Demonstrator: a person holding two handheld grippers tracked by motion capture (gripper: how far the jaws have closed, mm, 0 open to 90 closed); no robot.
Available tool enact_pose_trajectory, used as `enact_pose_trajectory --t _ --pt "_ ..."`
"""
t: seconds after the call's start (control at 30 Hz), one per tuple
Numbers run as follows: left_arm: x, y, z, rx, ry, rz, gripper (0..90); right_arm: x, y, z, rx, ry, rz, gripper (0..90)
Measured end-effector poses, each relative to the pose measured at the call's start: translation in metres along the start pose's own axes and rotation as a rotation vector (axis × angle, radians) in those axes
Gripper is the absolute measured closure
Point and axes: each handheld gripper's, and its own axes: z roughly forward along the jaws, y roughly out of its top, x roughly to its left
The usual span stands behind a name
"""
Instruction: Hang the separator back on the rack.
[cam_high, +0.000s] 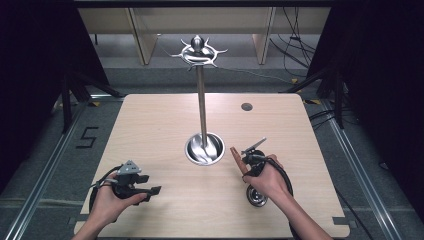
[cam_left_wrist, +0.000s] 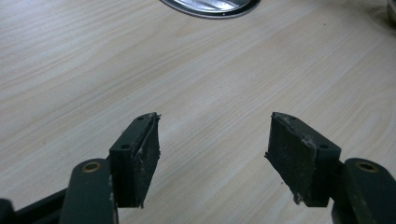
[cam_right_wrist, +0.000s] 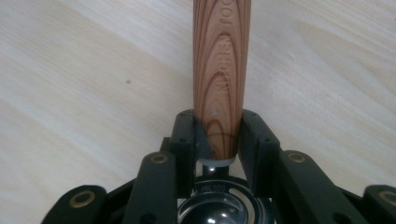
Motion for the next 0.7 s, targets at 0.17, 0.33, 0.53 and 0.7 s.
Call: enact_pose_trajectory --t 0.17,0.33,0.53,0.7 --pt "0.000 0.000 0.000 0.008 -0.001 0.009 33.2 -0.003 -0.011 -0.010 -0.117 0.014 -0.082 69.8" --pt "0.000 0.000 0.000 0.011 0.001 0.008 33.2 -0.002 -0.019 -0.021 -0.173 0.014 -0.120 69.8" --pt "0.000 0.000 0.000 0.009 0.002 0.001 33.2 -0.001 -0.026 -0.032 -0.241 0.017 -0.179 69.8" --pt "0.001 0.000 0.000 0.013 0.003 0.007 33.2 -0.003 -0.031 -0.038 -0.278 0.021 -0.180 69.8"
